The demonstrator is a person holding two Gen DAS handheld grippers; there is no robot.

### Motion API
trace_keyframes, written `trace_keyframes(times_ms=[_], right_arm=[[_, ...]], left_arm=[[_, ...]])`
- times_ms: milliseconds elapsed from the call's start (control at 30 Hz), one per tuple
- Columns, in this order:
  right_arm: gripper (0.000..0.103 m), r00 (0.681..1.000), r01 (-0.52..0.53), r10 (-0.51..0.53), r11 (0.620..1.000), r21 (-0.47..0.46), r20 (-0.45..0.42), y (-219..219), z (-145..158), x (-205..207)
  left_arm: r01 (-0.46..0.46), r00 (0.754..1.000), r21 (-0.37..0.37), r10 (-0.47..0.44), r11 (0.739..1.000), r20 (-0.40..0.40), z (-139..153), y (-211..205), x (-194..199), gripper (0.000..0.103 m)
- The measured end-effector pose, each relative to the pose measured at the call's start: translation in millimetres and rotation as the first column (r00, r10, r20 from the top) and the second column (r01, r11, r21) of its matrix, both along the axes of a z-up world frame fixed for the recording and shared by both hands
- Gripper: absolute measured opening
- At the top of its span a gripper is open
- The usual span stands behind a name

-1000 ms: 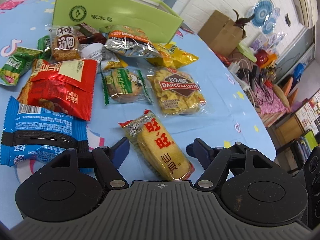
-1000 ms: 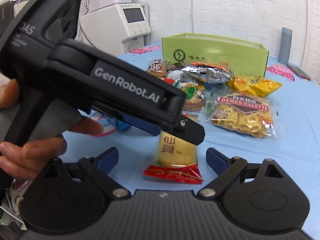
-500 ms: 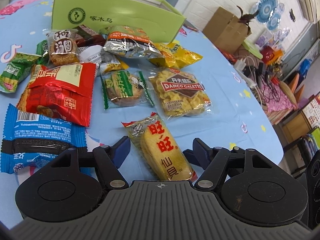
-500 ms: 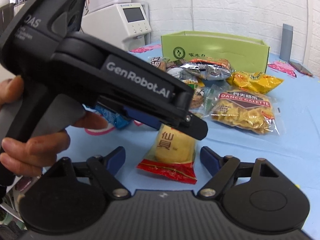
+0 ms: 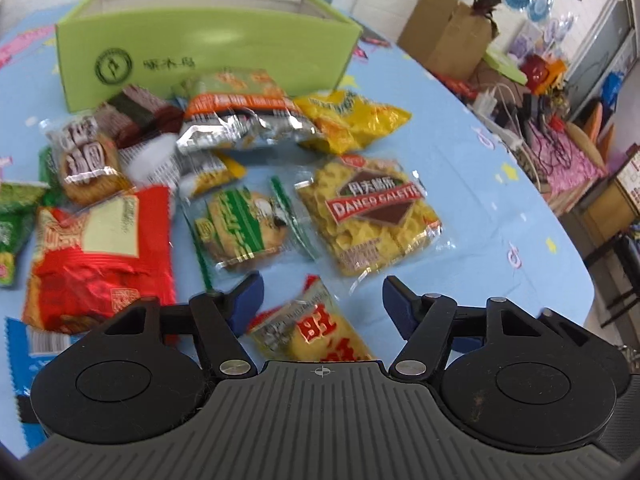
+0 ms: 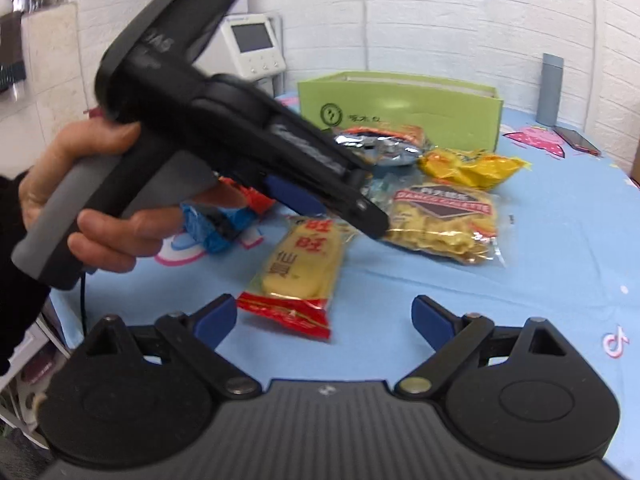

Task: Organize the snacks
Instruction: 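Close the left gripper on the Wangwang rice cracker pack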

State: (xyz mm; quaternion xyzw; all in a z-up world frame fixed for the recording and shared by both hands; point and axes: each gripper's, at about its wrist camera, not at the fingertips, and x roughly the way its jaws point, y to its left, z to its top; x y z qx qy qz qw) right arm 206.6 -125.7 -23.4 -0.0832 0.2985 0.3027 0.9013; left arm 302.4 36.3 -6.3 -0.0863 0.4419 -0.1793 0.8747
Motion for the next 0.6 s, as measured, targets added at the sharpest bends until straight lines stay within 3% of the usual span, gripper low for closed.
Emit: trace_keyframes(times_ms=[267, 600], right_arm=[[0.093, 0.998, -0.061, 0.060, 0.997, -0.042, -0.018, 14, -9, 10], [0.093, 0.993, 0.117, -0.118, 0.992, -0.054, -0.022, -42, -5, 11]], left_arm=[[-0.024, 1.000, -0.018, 0.024, 1.000, 0.009, -2, 9, -24, 0.055], [-0.013, 1.000, -0.102, 0.011, 0.995, -0.027, 3, 10, -39, 0.055]])
